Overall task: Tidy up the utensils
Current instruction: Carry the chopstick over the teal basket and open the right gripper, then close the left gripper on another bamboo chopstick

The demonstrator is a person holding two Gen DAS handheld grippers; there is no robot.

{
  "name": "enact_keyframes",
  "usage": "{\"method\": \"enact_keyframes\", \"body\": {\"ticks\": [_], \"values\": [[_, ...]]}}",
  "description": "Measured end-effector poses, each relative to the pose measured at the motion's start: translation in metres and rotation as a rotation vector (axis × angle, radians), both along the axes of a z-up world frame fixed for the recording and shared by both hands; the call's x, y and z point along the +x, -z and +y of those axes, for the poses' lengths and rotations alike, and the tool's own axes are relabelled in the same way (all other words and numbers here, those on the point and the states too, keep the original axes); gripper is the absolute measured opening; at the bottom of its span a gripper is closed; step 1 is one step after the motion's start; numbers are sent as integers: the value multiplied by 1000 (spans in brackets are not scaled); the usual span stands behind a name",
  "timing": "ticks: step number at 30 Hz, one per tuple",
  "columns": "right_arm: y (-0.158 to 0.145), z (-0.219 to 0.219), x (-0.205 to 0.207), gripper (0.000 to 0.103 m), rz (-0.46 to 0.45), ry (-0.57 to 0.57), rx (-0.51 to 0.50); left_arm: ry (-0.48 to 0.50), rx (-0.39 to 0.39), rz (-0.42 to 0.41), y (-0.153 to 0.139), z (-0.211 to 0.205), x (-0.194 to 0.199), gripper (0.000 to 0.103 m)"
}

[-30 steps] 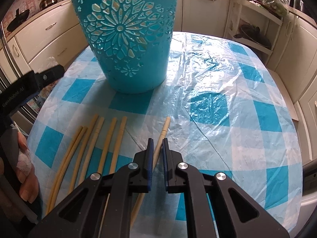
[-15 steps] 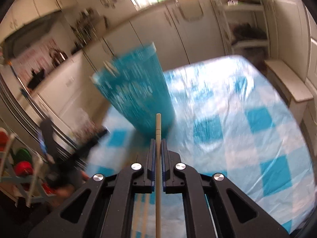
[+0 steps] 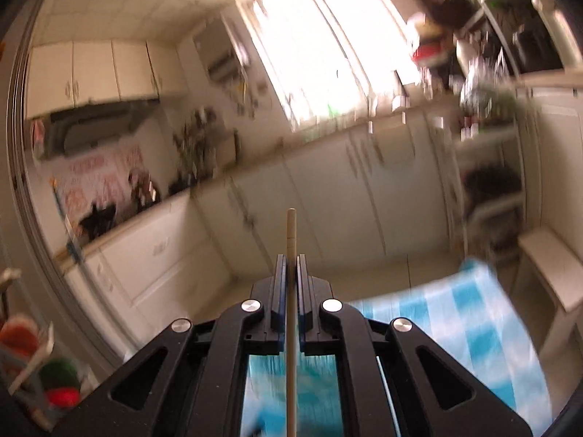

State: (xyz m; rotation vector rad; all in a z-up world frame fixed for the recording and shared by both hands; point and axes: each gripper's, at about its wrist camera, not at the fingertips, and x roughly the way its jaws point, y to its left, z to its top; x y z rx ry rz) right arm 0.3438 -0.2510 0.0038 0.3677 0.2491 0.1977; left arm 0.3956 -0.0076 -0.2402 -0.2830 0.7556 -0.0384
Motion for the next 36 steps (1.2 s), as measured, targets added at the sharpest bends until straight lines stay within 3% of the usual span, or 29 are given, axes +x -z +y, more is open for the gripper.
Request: {"method": "enact_keyframes", "body": {"ticks": [4,10,16,24,28,31,33,36], "values": [[-6,14,27,6,-104,102,-32,0,-23,20,3,3,4,94],[37,32,62,6,-9,94,-111,-2,-35,38,6,3,8,94],[60,38,46,7,65,32,-139,5,-19,32,6,0,7,94],[56,29,-26,25,95,-22,-139,-9,-37,-6,2,4,0,94],[100,31,-65,26,288,-84,-187,-2,-67,-3,-1,10,-5,94],[158,38,-78,25,491,-136,-238,37,-73,43,0,9,-13,94],[183,37,-77,24,577,-150,-227,68,-38,67,1,6,-21,94],[204,36,-72,23,624,-136,-220,129,59,126,5,-5,-37,94]]}}
